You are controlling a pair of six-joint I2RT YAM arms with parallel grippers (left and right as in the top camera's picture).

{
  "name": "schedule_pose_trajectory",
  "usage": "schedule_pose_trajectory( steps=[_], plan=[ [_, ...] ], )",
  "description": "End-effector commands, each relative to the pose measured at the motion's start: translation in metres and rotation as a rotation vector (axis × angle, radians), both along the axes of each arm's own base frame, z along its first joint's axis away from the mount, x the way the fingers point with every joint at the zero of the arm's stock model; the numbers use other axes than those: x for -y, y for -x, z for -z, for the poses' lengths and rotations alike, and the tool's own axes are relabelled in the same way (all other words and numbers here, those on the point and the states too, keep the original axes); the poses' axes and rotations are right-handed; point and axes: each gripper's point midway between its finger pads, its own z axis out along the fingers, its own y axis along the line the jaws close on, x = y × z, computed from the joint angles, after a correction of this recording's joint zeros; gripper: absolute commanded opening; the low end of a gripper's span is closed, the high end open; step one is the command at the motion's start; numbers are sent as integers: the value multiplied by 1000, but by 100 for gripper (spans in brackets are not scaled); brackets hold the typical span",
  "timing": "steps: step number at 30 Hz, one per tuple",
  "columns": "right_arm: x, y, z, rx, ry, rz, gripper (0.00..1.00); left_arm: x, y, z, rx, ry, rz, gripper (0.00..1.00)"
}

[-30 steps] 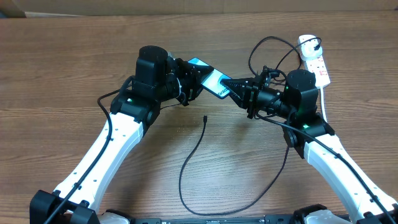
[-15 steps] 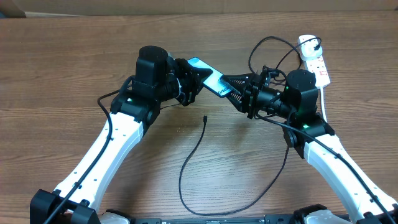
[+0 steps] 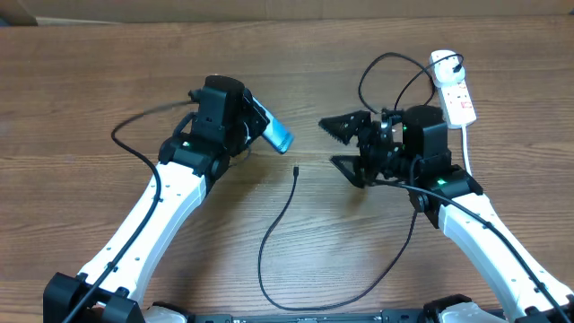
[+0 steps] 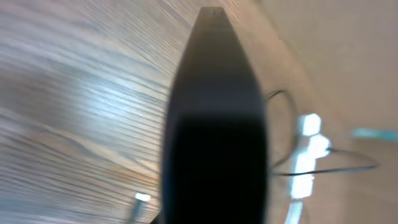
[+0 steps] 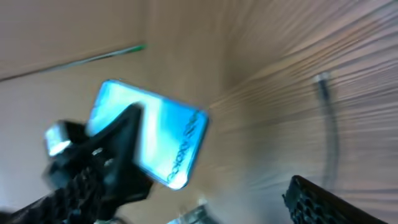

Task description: Plug charger to phone and switch on socket

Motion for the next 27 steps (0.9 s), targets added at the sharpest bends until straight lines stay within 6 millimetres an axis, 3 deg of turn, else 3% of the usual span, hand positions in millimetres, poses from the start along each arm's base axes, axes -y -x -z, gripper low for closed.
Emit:
schedule_pose_trajectory(
  steps=[1,7,10,11,14,17,19,21,24,27],
  plan=[
    [17,-6,19,191,260,-67,94,-10,3,-28,125,-264,214,4],
    [21,10,41,201,363,-189,87,-24,29,-96,99,-430,354,4],
    [25,19,63,132,406,-229,87,-43,36,-127,91,-491,288,4],
    [27,25,79,68,430,-259,87,-47,41,-134,81,-497,280,4],
    [27,26,91,26,427,-266,93,-52,52,-128,19,-477,247,4],
    [6,19,69,108,305,-299,100,-54,60,-113,-38,-484,255,4],
    [-2,15,64,168,309,-318,97,-55,63,-99,-80,-480,245,4],
    [-11,23,69,159,332,-347,82,-51,62,-89,-92,-454,242,4],
    [-21,40,77,103,380,-438,82,-29,58,-90,-48,-339,369,4],
    [-9,40,77,18,513,-484,87,-14,54,-104,24,-184,482,4]
  ],
)
